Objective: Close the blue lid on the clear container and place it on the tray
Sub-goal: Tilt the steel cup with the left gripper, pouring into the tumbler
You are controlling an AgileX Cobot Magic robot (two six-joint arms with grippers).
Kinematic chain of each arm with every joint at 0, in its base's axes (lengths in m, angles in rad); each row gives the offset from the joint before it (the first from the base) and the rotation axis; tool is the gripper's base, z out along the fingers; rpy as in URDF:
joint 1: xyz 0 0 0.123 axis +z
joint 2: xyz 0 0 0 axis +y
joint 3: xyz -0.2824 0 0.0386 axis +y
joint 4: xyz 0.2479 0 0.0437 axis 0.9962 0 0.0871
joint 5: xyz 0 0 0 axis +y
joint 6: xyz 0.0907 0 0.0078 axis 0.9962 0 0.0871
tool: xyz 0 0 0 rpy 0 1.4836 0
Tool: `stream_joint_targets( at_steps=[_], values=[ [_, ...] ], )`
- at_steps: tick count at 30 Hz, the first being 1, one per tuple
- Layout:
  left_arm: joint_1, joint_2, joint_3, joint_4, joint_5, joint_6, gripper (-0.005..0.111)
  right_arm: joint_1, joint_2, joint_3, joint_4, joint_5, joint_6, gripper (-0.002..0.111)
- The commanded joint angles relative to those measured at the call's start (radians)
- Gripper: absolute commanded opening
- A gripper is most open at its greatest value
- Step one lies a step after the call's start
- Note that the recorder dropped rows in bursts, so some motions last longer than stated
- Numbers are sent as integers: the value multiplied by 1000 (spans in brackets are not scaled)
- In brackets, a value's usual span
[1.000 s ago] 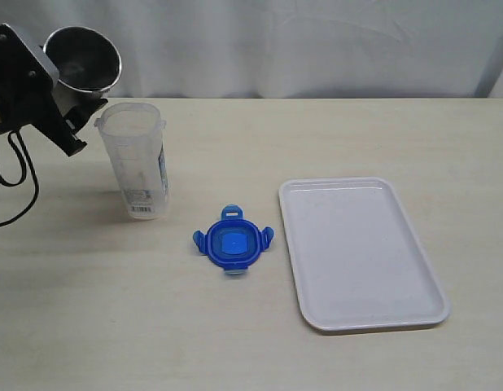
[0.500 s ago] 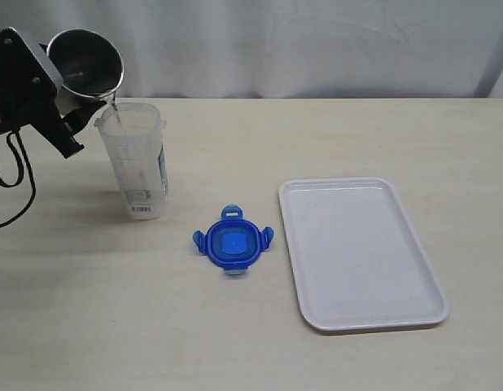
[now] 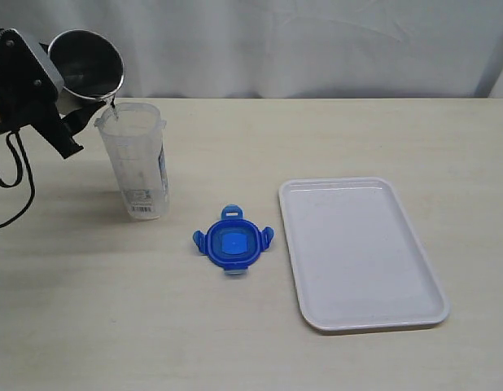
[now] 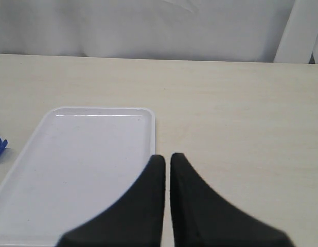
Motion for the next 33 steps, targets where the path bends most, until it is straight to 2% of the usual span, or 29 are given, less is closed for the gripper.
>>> stream_joint_targets(
  at_steps=[1, 33],
  values=[
    [1, -19, -19, -22, -66, 3, 0, -1, -4, 3, 4, 0, -1, 5],
    [1, -19, -19, -22, -66, 25, 0, -1, -4, 3, 4, 0, -1, 5]
  ],
)
